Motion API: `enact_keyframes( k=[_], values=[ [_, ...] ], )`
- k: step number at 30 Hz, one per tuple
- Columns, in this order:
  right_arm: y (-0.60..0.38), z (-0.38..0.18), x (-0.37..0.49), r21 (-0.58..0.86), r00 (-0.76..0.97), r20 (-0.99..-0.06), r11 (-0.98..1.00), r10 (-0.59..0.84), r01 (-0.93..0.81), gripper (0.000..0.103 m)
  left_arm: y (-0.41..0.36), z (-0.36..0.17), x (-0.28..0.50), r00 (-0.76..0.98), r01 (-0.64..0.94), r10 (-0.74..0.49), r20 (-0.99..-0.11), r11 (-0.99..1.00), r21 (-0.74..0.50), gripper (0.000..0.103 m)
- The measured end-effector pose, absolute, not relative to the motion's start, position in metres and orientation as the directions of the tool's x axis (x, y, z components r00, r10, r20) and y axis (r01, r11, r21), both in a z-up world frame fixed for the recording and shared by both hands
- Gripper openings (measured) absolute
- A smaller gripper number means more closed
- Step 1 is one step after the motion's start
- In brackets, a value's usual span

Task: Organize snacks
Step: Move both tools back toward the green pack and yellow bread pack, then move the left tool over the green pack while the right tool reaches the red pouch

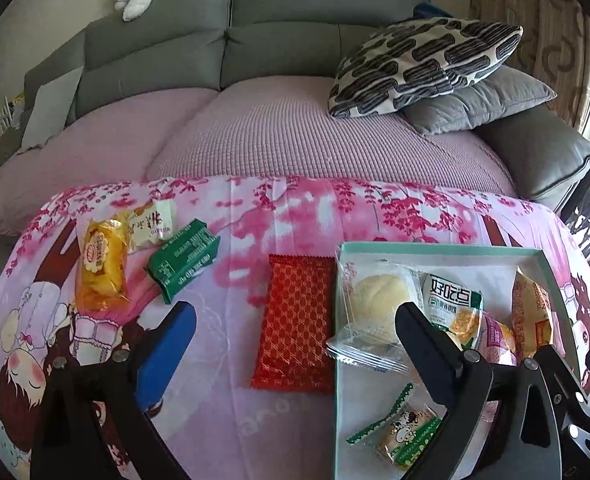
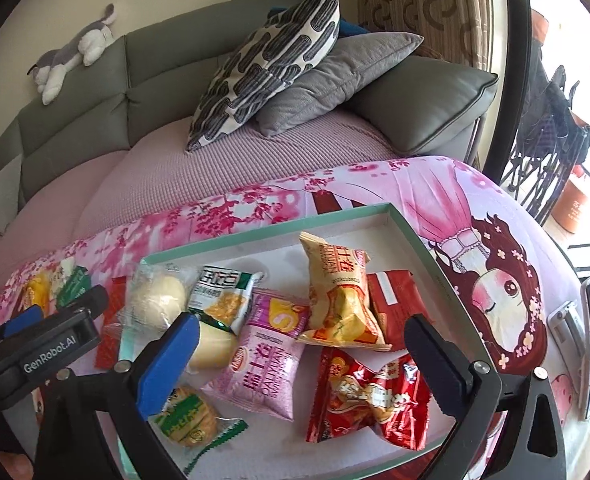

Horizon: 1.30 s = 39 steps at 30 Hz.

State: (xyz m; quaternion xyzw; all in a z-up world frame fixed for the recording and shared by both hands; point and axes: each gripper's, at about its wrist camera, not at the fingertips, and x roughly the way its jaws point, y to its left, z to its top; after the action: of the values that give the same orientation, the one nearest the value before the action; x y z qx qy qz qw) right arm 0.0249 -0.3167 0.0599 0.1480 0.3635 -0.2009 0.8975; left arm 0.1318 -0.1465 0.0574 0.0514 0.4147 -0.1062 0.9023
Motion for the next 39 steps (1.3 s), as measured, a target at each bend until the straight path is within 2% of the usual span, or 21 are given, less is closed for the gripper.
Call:
enact_keyframes(
  k=[10, 18, 22, 29, 35, 39],
  values=[
    [-0.287, 0.061, 0.041, 0.163, 0.667, -0.720, 0.888, -0.190, 0.430, 0.103, -0.098, 0.059, 0.145, 0.664, 0.156, -0.136, -0.735, 0.987, -0.041, 0.100],
    [-0.258, 0.054, 0.055, 0.108, 0.656, -0.724, 0.905, -0.212, 0.411, 0.103, -0.046, 0.058, 0.159, 0.654, 0.086, -0.140, -0.743, 0.990, -0.110, 0.100],
    [-0.231, 0.054, 0.064, 0.086, 0.684, -0.705, 0.934, -0.189, 0.347, 0.103, -0.025, 0.057, 0.164, 0.658, 0.061, -0.136, -0.741, 0.990, -0.128, 0.100],
    [-0.182, 0.055, 0.085, 0.133, 0.739, -0.669, 0.966, -0.078, 0.222, 0.103, 0.015, 0.061, 0.172, 0.687, 0.017, -0.097, -0.720, 0.993, -0.118, 0.100],
    [-0.144, 0.048, 0.106, 0.135, 0.740, -0.673, 0.984, 0.006, 0.115, 0.103, 0.030, 0.047, 0.183, 0.644, 0.013, -0.069, -0.762, 0.997, -0.080, 0.100],
    [-0.134, 0.035, 0.118, 0.127, 0.710, -0.704, 0.987, 0.017, 0.102, 0.103, 0.036, 0.031, 0.192, 0.606, 0.008, -0.073, -0.792, 0.996, -0.086, 0.100]
  ],
)
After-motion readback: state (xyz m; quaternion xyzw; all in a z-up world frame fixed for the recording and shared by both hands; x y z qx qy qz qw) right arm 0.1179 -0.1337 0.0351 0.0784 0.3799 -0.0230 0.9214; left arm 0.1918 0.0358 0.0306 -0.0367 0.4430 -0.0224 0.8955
